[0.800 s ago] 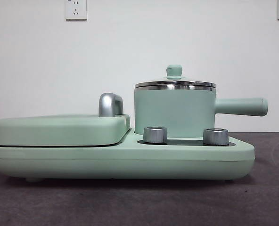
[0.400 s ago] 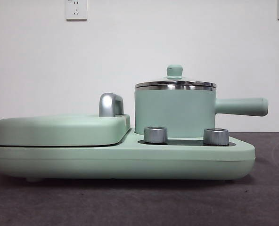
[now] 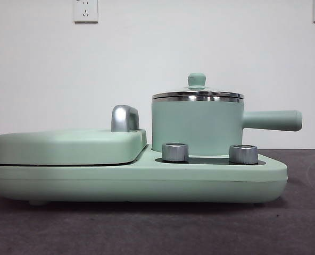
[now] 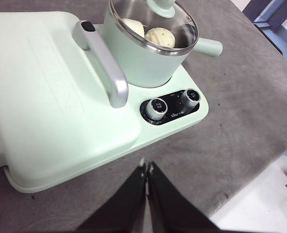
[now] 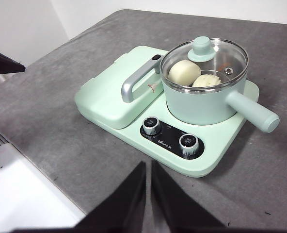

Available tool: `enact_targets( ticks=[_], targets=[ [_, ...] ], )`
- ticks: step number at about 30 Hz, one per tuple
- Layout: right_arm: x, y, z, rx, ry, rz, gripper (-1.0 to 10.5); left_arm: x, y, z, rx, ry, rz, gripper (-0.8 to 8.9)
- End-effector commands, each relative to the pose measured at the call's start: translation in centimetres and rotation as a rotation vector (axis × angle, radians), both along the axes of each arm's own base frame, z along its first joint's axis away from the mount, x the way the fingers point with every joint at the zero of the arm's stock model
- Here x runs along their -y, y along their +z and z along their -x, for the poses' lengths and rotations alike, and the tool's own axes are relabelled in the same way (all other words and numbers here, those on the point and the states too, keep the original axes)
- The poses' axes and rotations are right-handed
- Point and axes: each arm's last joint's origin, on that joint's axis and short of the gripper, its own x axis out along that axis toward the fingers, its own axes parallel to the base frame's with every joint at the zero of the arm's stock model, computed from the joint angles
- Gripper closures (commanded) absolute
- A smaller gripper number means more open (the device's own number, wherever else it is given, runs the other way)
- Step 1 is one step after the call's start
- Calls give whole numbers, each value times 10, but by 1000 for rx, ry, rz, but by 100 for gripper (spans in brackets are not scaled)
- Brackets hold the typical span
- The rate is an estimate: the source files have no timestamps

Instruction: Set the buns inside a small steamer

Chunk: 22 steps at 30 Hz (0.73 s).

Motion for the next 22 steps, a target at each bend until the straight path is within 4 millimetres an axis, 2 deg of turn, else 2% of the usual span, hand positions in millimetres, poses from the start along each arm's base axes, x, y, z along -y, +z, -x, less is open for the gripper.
enact_targets(
  ticks=[1, 6, 9, 15, 19, 22],
  targets=[
    [0, 2, 0, 17, 9, -2, 931, 1, 4, 0, 9, -1, 15, 807],
    [0, 2, 0, 18, 9, -2, 931, -2, 2, 0, 46, 27, 42, 807],
    [0, 2, 0, 17, 9, -2, 931, -7, -10, -7, 98, 96, 84, 807],
    [0, 2, 0, 18, 9, -2, 931, -31, -62, -18, 298, 343, 175, 807],
    [0, 2, 0, 18, 9, -2, 931, -50, -107, -17, 363, 513, 127, 807],
    [0, 2, 0, 18, 9, -2, 931, -57, -129, -15, 380, 572, 54, 807]
  ],
)
